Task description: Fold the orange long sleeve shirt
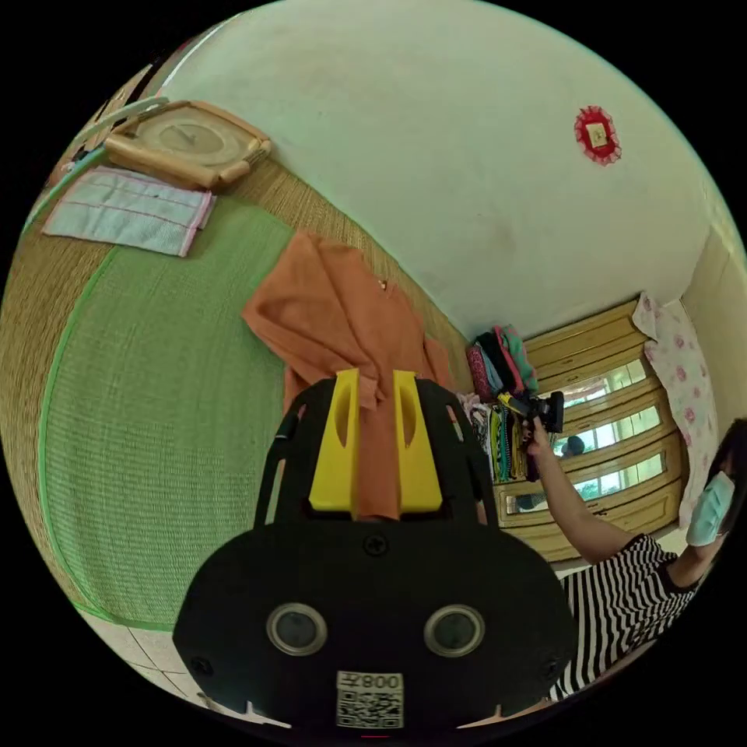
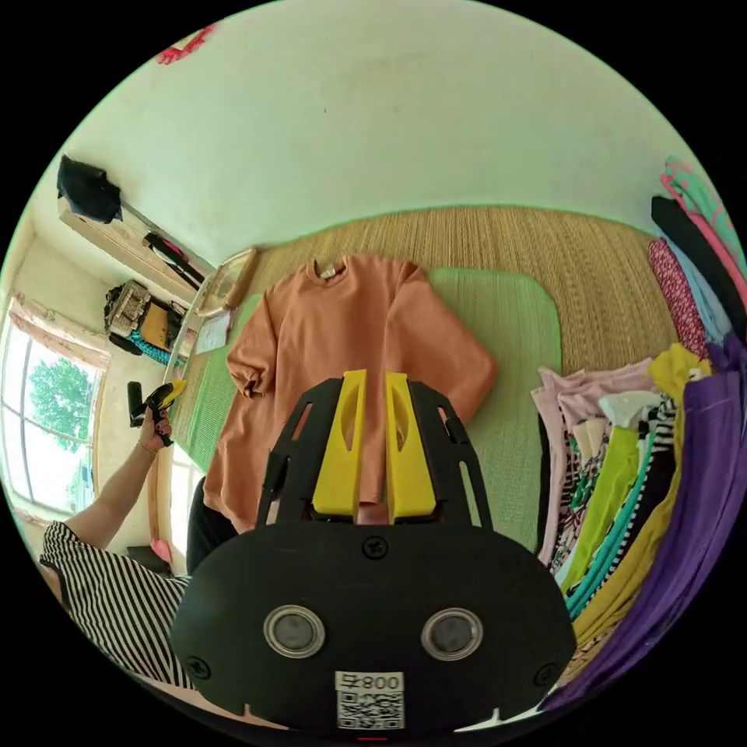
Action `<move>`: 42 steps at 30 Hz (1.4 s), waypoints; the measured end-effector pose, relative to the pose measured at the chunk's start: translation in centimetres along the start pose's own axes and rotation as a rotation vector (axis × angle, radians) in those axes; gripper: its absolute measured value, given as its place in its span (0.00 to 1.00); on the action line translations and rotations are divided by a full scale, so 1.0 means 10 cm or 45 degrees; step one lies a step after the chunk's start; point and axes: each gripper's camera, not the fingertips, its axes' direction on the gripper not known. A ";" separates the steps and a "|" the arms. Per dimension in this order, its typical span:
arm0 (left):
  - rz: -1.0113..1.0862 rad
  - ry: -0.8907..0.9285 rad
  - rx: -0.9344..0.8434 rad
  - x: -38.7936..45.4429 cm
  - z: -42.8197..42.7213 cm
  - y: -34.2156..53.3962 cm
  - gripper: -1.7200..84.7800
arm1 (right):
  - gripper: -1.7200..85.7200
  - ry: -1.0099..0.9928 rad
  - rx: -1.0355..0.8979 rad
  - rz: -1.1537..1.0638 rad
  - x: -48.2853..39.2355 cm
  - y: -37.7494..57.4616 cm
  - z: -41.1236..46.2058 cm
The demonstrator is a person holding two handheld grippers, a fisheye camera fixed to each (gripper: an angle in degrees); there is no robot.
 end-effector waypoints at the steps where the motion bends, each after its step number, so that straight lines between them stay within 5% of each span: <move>1: 0.007 0.003 -0.045 0.05 0.22 0.01 0.11 | 0.08 0.013 -0.038 0.016 -0.02 0.04 0.22; 13: 0.567 -0.483 -0.499 1.43 2.02 -0.63 0.16 | 0.13 0.361 -0.215 -0.308 -1.35 -0.58 1.32; 20: 0.592 -0.794 -0.644 1.52 2.79 -0.56 0.09 | 0.10 0.498 -0.316 -0.346 -1.83 -0.84 1.86; 25: 0.529 -0.717 -0.615 1.47 2.87 -0.47 0.05 | 0.05 0.412 -0.301 -0.294 -1.96 -0.88 1.76; 30: 0.443 -0.475 -0.394 1.46 2.40 -0.40 0.04 | 0.03 0.385 -0.181 -0.299 -2.12 -0.94 1.05; 32: 0.354 -0.349 -0.142 1.37 1.79 -0.45 0.04 | 0.03 0.424 -0.095 -0.276 -2.09 -1.05 0.49; 37: -0.041 -0.302 0.433 0.59 0.44 -0.24 0.05 | 0.03 0.461 0.202 0.132 -1.33 -1.48 -1.23; 42: -0.422 -0.139 0.692 -0.33 0.07 0.71 0.07 | 0.03 0.435 0.273 0.381 -1.02 -1.41 -1.48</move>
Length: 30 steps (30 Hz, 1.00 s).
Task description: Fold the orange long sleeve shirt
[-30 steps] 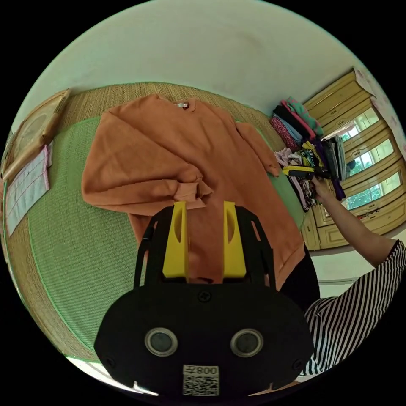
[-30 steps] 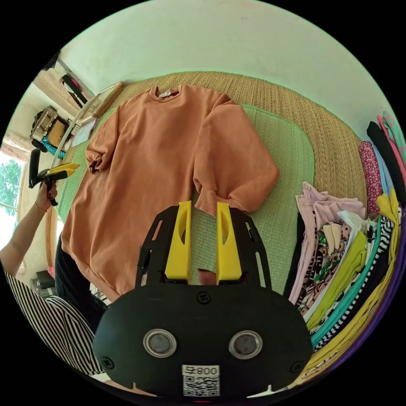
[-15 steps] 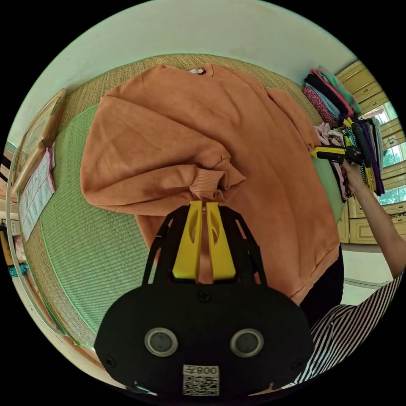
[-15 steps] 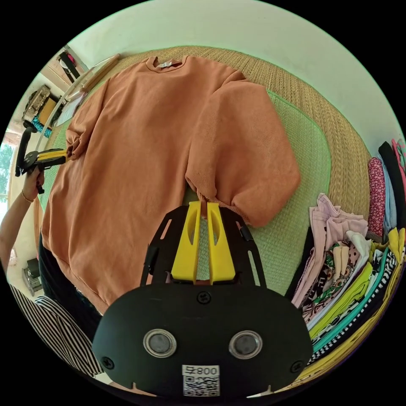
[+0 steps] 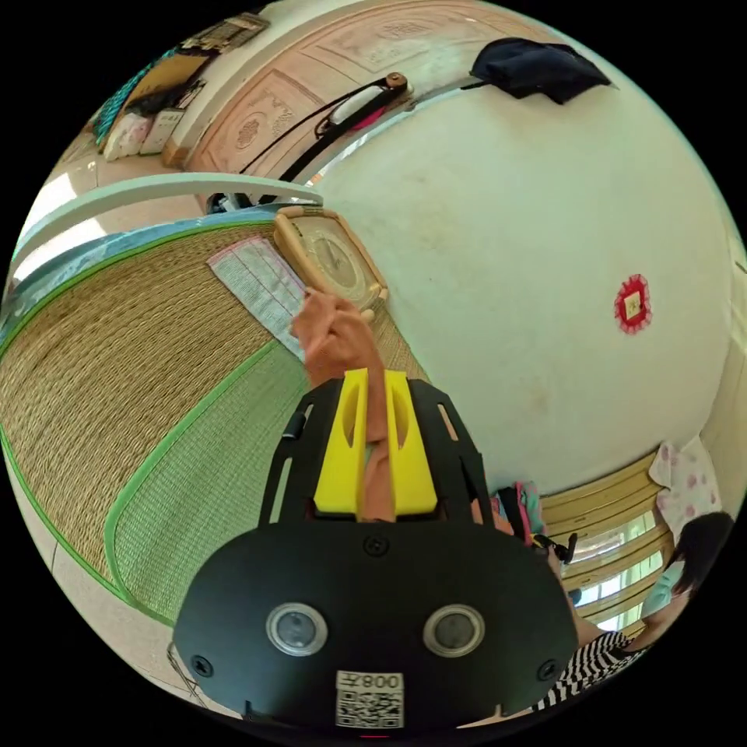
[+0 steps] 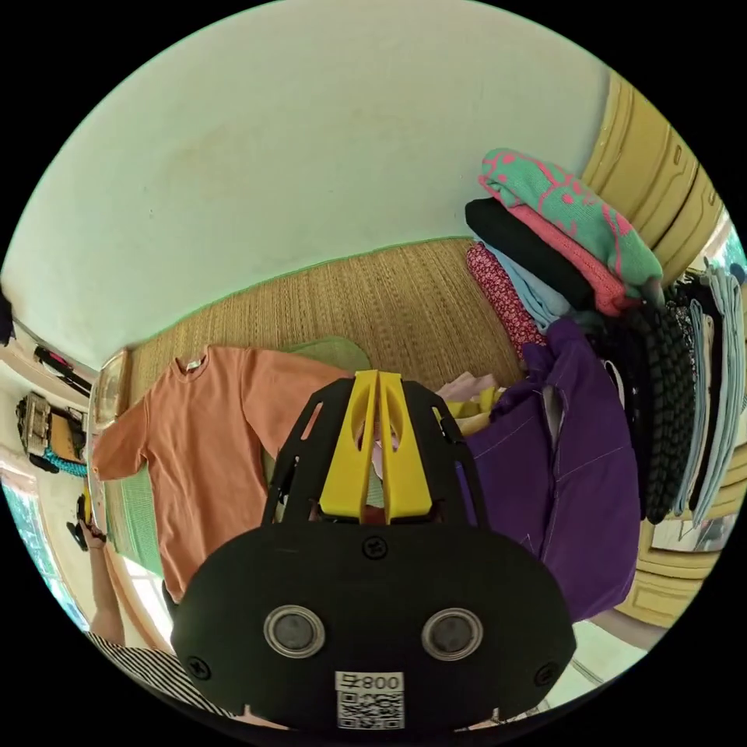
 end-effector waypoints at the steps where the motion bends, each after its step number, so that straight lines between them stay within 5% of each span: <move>1: -0.007 0.017 -0.052 -0.17 -0.02 0.19 0.07 | 0.03 -0.063 0.011 -0.040 -0.11 0.13 0.04; 9: -0.016 0.032 -0.605 -0.85 0.18 1.58 0.11 | 0.09 -0.288 -0.403 -0.420 -1.23 2.00 1.15; 16: 0.138 -0.107 -1.015 -1.07 0.29 2.28 0.14 | 0.11 -0.325 -0.666 -0.296 -1.14 3.42 1.60; 30: 0.234 -0.194 -1.158 -1.12 0.39 2.78 0.06 | 0.12 -0.244 -0.700 -0.168 -1.27 3.92 1.75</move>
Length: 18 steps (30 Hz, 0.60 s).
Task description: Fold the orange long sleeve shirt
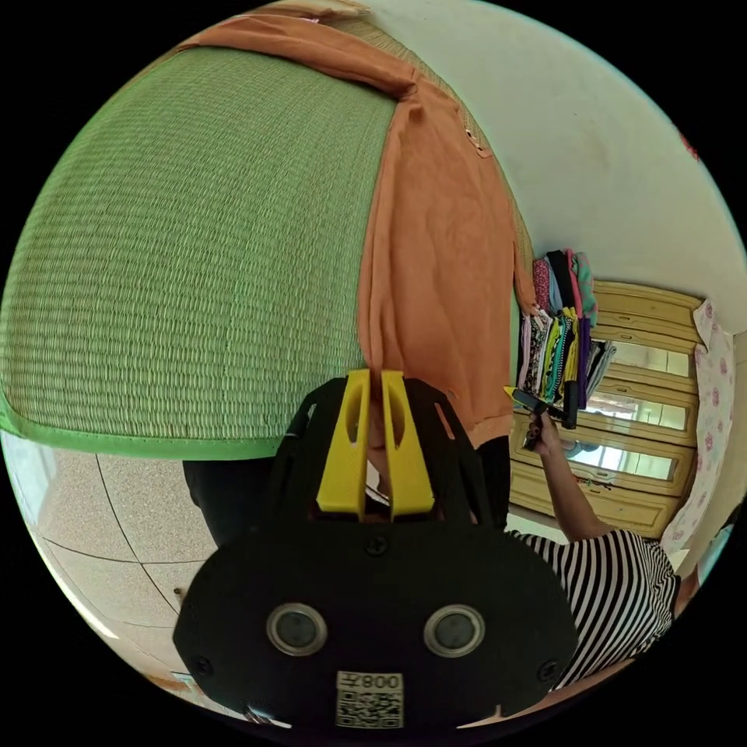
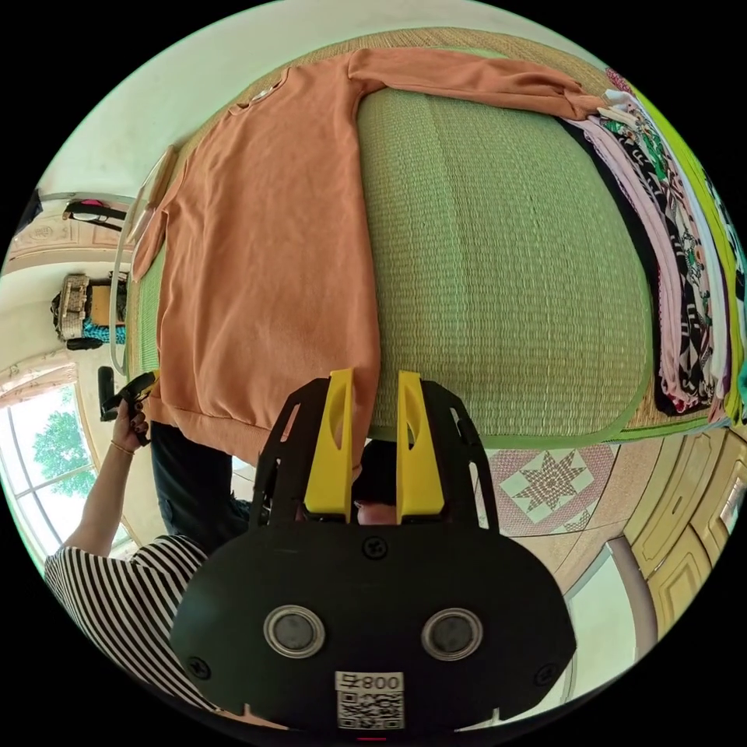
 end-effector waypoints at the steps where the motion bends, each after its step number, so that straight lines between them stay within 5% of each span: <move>1: 0.005 -0.015 0.003 0.02 0.01 0.05 0.06 | 0.11 0.004 -0.002 -0.004 -0.03 0.00 0.01; 18: 0.019 0.078 0.087 0.14 -0.13 1.19 0.03 | 0.03 -0.160 -0.056 -0.059 0.04 0.57 0.03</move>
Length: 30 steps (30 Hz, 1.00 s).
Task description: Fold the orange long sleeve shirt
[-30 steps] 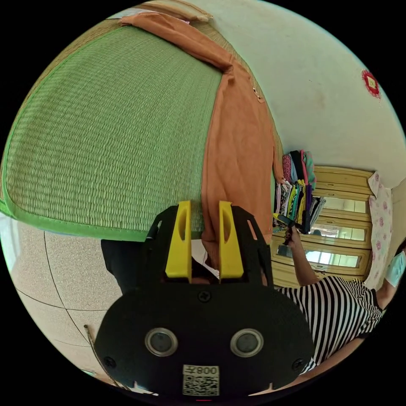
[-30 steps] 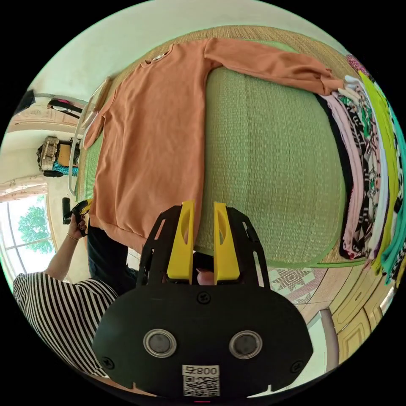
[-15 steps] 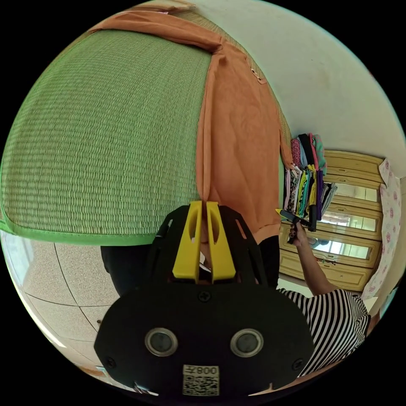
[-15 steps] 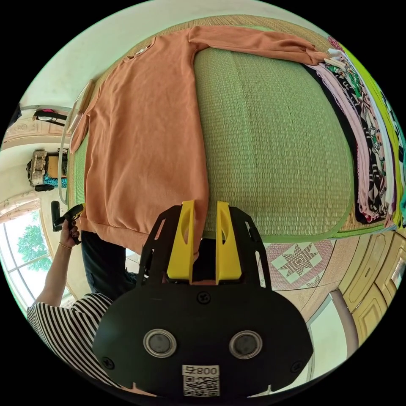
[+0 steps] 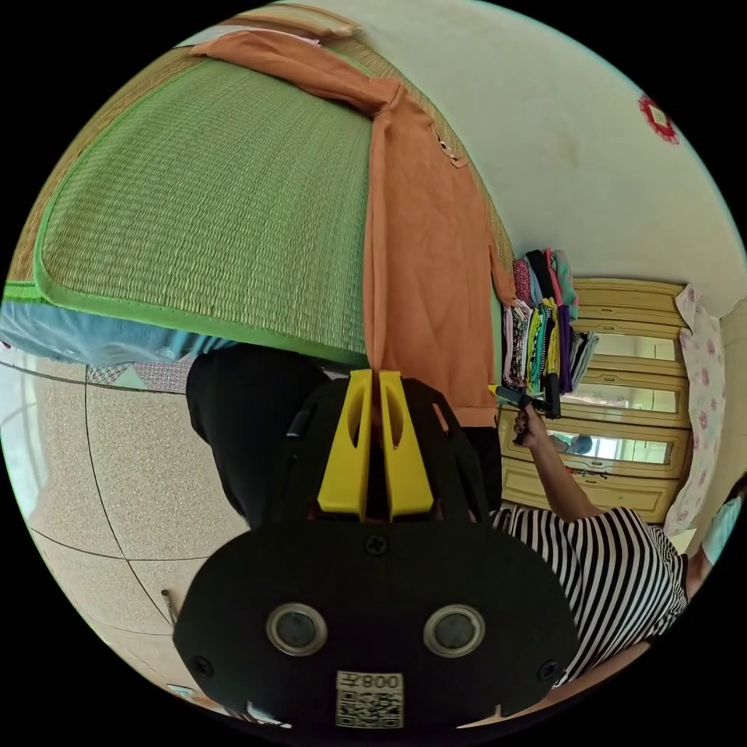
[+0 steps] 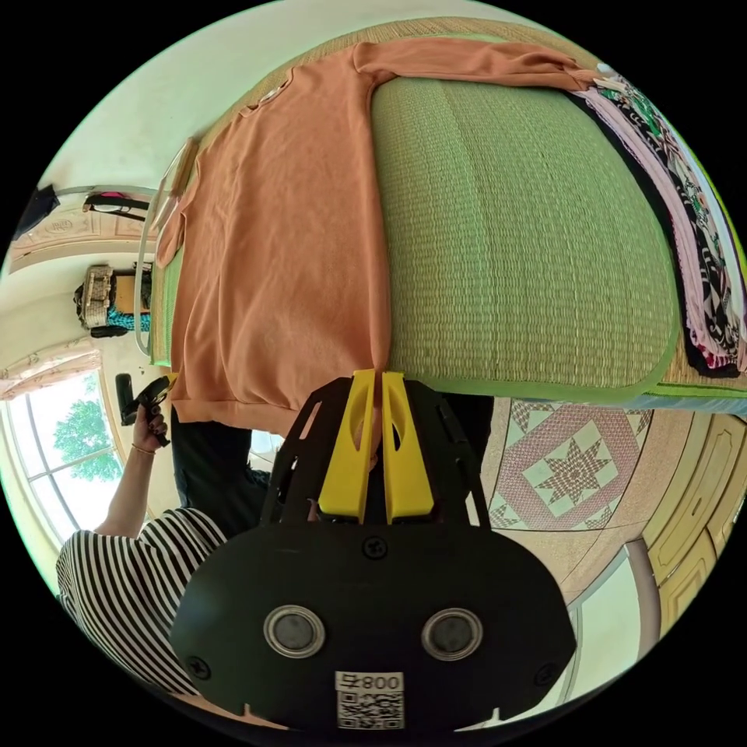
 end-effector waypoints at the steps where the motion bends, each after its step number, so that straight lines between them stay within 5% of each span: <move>1: -0.002 0.012 0.005 0.03 -0.03 0.08 0.03 | 0.03 0.004 -0.009 -0.018 -0.02 0.07 0.01; 18: 0.014 -0.011 0.030 0.76 -0.17 0.44 0.05 | 0.04 -0.149 0.043 0.073 0.19 0.53 0.04; 30: 0.281 -0.257 0.176 2.27 -0.41 0.08 0.04 | 0.02 -0.009 0.305 0.009 -0.29 0.91 -0.54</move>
